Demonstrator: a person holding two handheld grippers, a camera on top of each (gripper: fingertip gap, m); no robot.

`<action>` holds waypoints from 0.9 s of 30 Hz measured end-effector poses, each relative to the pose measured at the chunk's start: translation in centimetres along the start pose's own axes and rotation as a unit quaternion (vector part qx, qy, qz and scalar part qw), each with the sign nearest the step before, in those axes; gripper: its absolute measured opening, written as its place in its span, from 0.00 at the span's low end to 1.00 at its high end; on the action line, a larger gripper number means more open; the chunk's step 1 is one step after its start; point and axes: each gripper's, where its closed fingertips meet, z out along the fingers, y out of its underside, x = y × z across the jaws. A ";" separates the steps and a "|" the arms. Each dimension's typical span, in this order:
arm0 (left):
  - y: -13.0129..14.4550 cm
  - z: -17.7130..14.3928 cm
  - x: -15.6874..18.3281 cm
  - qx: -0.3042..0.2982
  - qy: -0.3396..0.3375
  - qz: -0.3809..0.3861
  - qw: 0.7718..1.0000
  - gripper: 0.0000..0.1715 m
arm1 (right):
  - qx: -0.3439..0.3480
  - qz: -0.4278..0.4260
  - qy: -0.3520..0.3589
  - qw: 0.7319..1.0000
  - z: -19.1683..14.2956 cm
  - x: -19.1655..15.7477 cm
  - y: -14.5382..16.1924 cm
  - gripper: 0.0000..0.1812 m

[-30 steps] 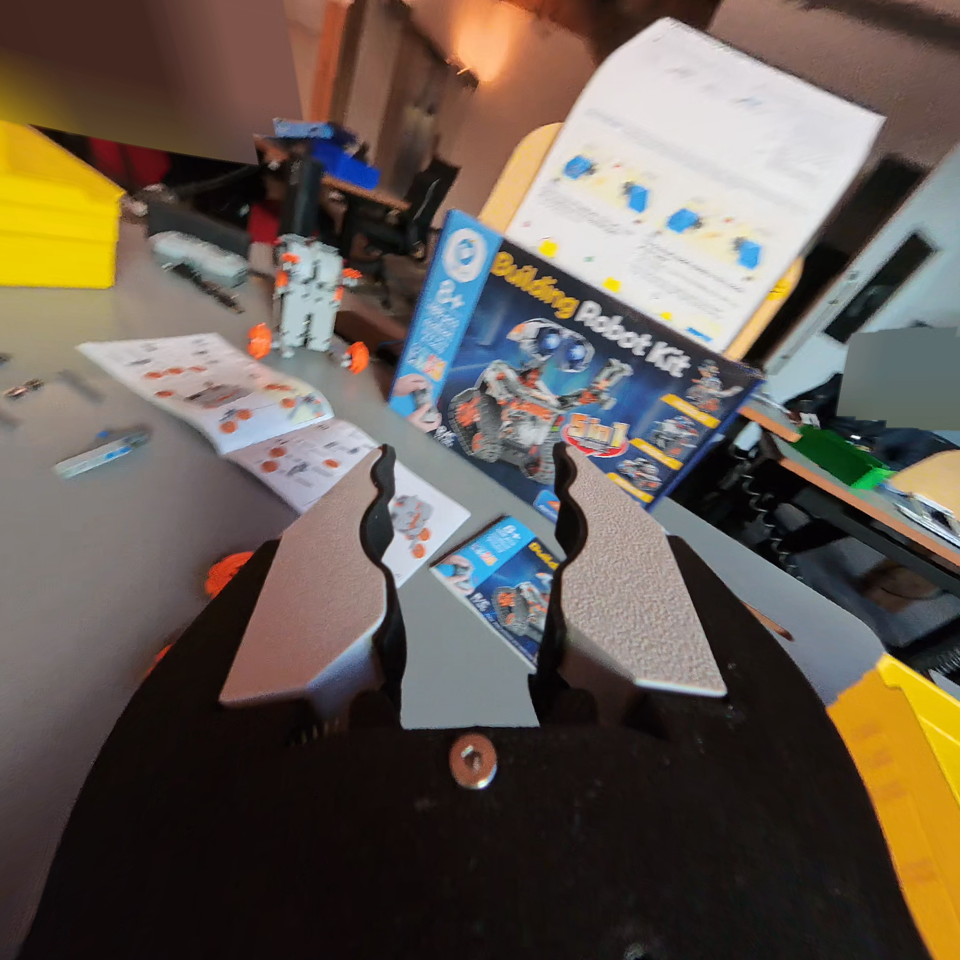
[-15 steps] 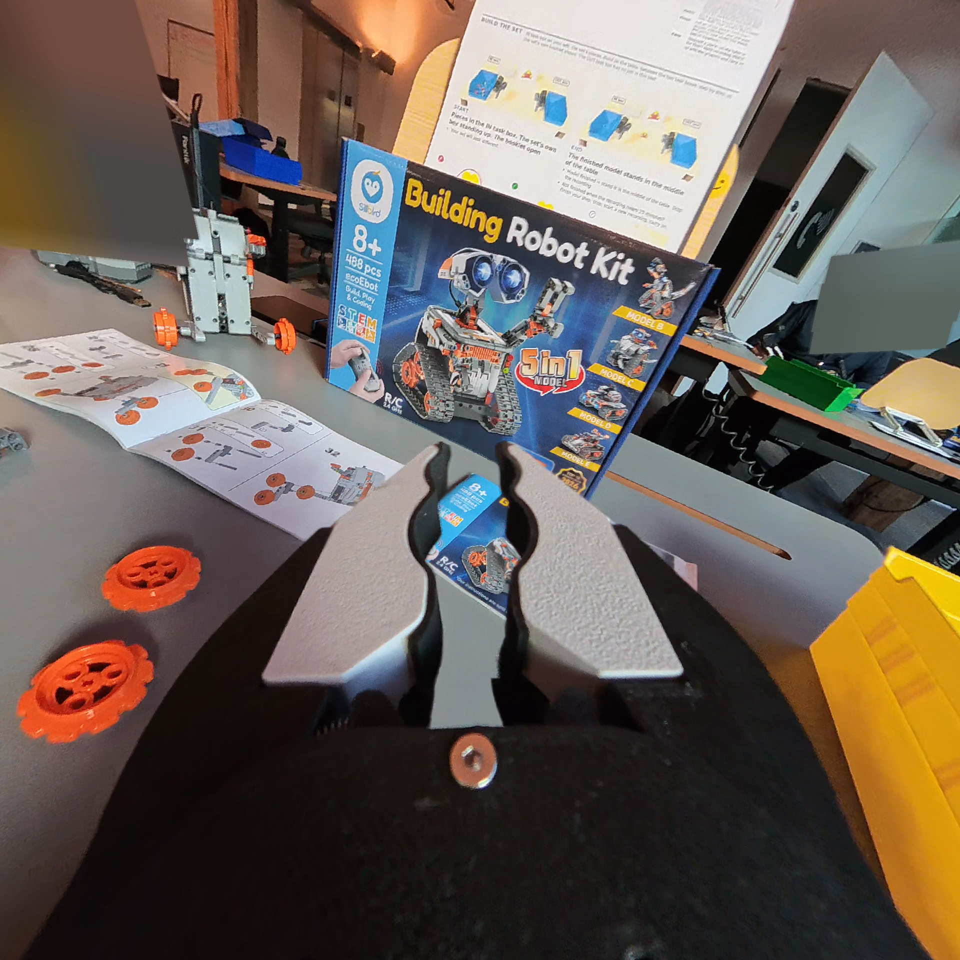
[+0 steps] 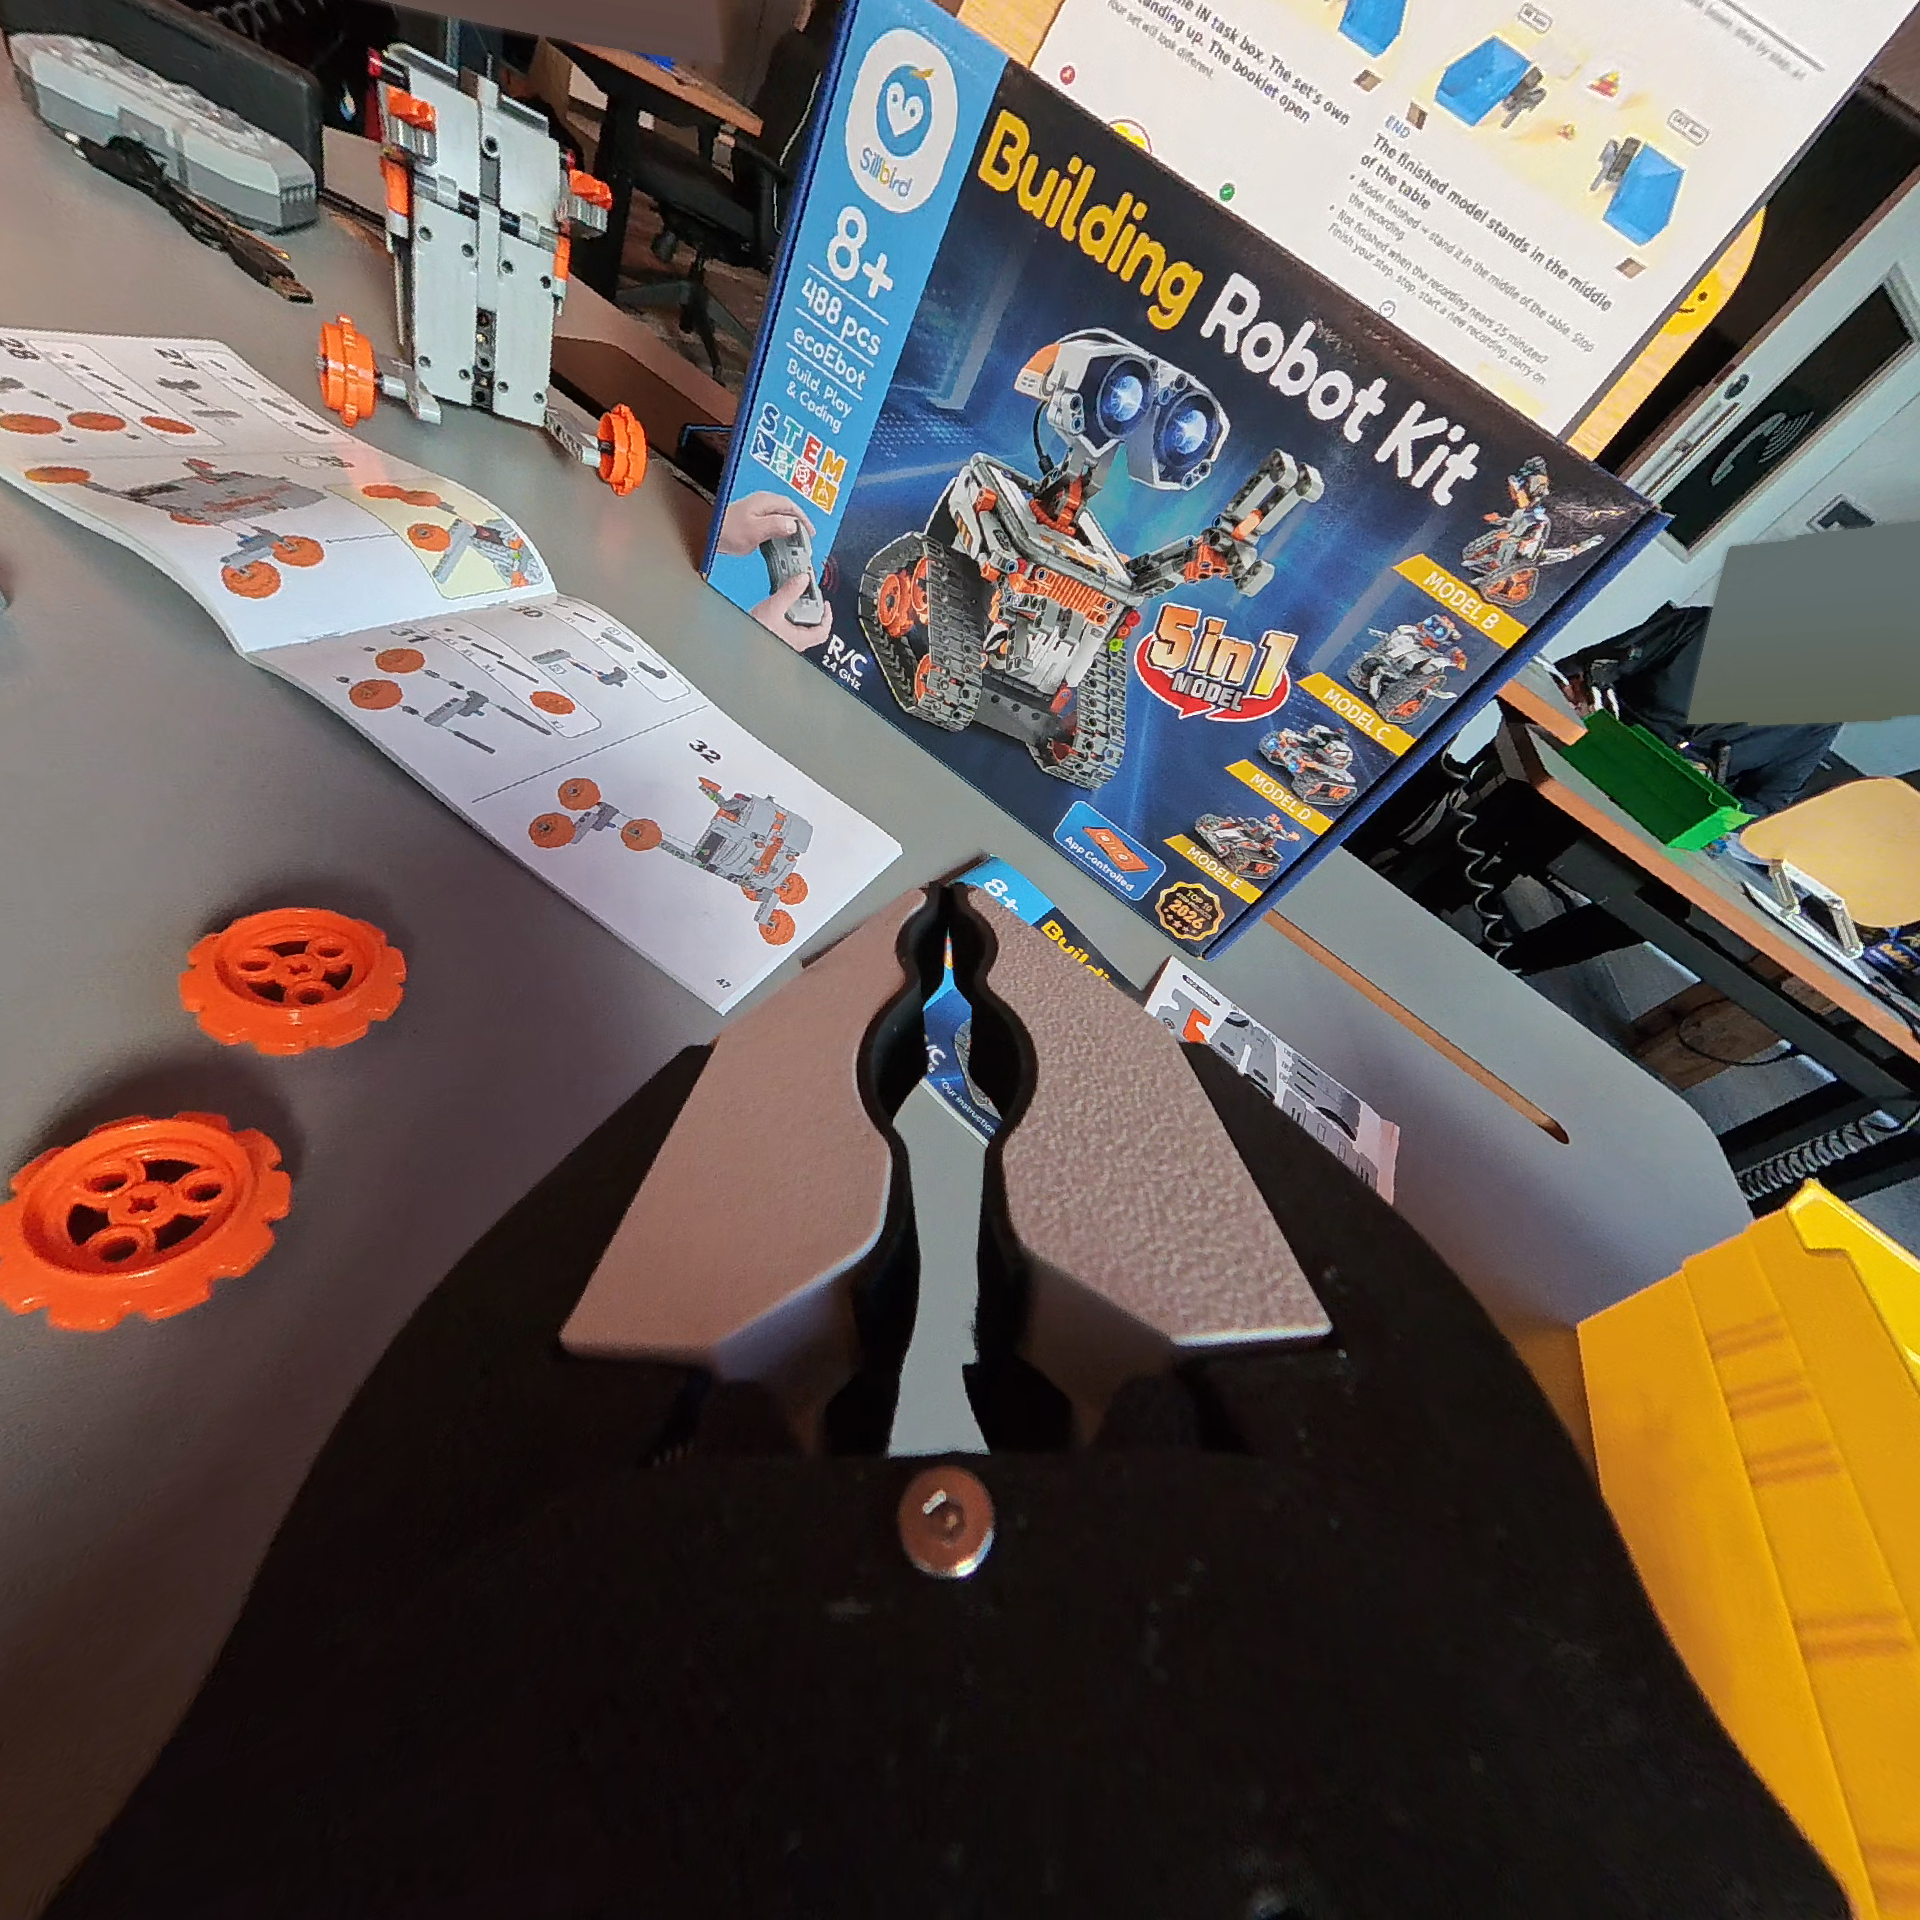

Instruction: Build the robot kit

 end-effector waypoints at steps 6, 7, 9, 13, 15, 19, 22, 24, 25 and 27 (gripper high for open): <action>0.4 0.3 -0.2 -0.011 -0.003 0.006 1.000 0.36 | 0.001 0.006 0.003 1.000 -0.1 0.3 0.1 0.00; 0.5 0.3 -0.1 -0.011 -0.001 0.006 1.000 0.37 | 0.000 0.005 0.003 1.000 -0.1 0.3 0.2 0.00; 0.7 0.5 -0.1 -0.016 0.001 0.006 1.000 0.36 | -0.003 0.002 0.004 1.000 0.0 0.2 0.3 0.00; 1.5 0.7 -0.4 -0.028 -0.007 0.011 1.000 0.35 | -0.011 -0.009 0.002 1.000 0.1 0.0 0.5 0.00; 1.7 0.7 -0.5 -0.031 -0.009 0.010 0.999 0.35 | -0.016 -0.016 0.004 1.000 0.2 0.0 0.7 0.00; 1.9 0.7 -0.7 -0.030 -0.010 0.007 0.999 0.35 | -0.018 -0.026 0.008 0.999 0.2 0.1 0.8 0.00; 2.1 0.8 -0.8 -0.033 -0.010 0.005 0.999 0.34 | -0.019 -0.026 0.008 0.999 0.3 0.1 0.8 0.00; 2.4 0.8 -0.8 -0.036 -0.010 0.004 0.999 0.34 | -0.019 -0.026 0.006 0.999 0.3 0.0 0.9 0.00; 2.5 0.7 -0.8 -0.038 -0.010 0.003 0.999 0.34 | -0.021 -0.026 0.005 0.999 0.4 -0.1 0.9 0.00; 2.7 0.6 -0.9 -0.040 -0.012 0.003 0.999 0.34 | -0.024 -0.029 0.005 0.999 0.4 -0.1 1.0 0.00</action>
